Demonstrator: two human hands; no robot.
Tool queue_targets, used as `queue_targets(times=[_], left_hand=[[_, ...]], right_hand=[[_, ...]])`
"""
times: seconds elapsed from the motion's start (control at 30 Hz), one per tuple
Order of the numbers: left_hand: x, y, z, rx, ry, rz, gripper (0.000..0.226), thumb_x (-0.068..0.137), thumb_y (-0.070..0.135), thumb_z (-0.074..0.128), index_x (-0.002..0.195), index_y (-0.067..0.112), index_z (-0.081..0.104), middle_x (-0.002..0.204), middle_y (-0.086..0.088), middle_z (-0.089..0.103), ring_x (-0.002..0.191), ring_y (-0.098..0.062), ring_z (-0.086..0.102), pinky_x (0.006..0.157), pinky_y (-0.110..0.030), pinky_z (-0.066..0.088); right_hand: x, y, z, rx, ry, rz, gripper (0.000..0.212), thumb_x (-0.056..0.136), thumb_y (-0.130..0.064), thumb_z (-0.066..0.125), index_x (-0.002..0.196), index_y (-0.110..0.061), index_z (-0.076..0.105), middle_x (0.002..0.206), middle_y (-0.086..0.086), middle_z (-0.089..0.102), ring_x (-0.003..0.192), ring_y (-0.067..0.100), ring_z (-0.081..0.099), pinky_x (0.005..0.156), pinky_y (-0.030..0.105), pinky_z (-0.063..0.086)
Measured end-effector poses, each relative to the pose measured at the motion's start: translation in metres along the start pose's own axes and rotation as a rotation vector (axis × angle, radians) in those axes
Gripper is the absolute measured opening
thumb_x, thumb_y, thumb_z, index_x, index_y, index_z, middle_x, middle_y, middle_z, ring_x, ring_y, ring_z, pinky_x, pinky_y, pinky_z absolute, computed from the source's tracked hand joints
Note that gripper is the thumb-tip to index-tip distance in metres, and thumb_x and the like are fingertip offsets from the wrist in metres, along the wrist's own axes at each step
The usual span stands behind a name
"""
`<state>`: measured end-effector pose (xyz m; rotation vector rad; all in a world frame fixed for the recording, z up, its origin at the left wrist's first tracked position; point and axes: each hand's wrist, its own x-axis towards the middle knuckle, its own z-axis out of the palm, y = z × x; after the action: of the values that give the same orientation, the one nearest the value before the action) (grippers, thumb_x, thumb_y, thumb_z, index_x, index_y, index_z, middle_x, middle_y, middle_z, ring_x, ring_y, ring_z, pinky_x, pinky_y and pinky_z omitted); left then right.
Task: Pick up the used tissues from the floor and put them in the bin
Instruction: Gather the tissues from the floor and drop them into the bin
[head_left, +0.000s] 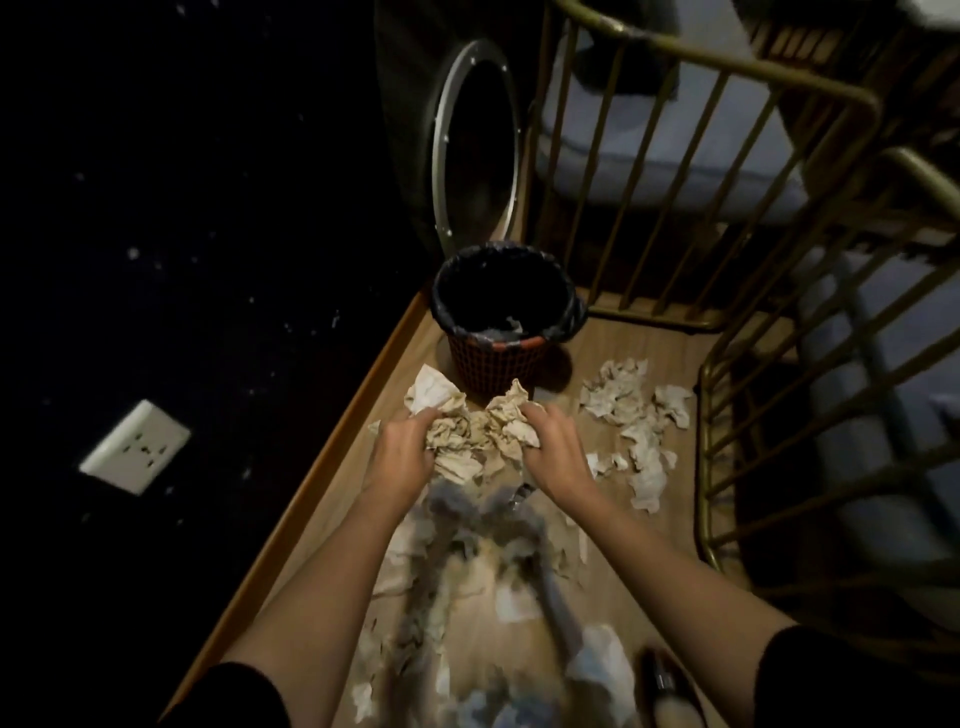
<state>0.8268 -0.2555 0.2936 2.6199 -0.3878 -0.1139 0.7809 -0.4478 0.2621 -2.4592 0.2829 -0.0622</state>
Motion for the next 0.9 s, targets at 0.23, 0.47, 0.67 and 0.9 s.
queue_targets(times=[0.23, 0.47, 0.67, 0.9], left_hand=[[0.170, 0.053, -0.021, -0.004, 0.143, -0.024, 0.053, 0.073, -0.007, 0.054, 0.121, 0.016, 0.057, 0.107, -0.016, 0.055, 0.101, -0.034, 0.054, 0.081, -0.036, 0.045], [0.306, 0.084, 0.001, -0.089, 0.270, -0.196, 0.053, 0.074, -0.005, 0.057, 0.122, 0.017, 0.056, 0.112, -0.015, 0.055, 0.106, -0.031, 0.054, 0.088, -0.038, 0.047], [0.378, 0.087, 0.043, -0.182, 0.337, -0.282, 0.054, 0.076, -0.007, 0.057, 0.124, 0.017, 0.055, 0.113, -0.018, 0.056, 0.104, -0.032, 0.055, 0.088, -0.036, 0.047], [0.375, 0.056, 0.136, -0.161, 0.052, -0.430, 0.062, 0.083, 0.008, 0.063, 0.137, 0.026, 0.038, 0.127, -0.017, 0.044, 0.112, -0.034, 0.050, 0.093, -0.040, 0.045]], right_hand=[[0.188, -0.007, -0.059, -0.034, -0.003, -0.127, 0.051, 0.077, 0.005, 0.052, 0.125, -0.013, 0.049, 0.123, 0.013, 0.047, 0.113, 0.034, 0.043, 0.092, 0.037, 0.034], [0.323, 0.021, -0.092, 0.011, -0.072, -0.159, 0.054, 0.080, 0.002, 0.053, 0.131, -0.013, 0.045, 0.123, 0.015, 0.044, 0.113, 0.035, 0.040, 0.098, 0.042, 0.035], [0.401, 0.058, -0.081, -0.017, -0.119, -0.160, 0.051, 0.080, -0.002, 0.056, 0.128, -0.014, 0.046, 0.124, 0.017, 0.043, 0.113, 0.036, 0.042, 0.096, 0.039, 0.037], [0.416, 0.110, -0.023, -0.032, -0.324, -0.027, 0.057, 0.081, -0.013, 0.060, 0.134, -0.018, 0.040, 0.139, 0.018, 0.032, 0.127, 0.040, 0.036, 0.106, 0.044, 0.036]])
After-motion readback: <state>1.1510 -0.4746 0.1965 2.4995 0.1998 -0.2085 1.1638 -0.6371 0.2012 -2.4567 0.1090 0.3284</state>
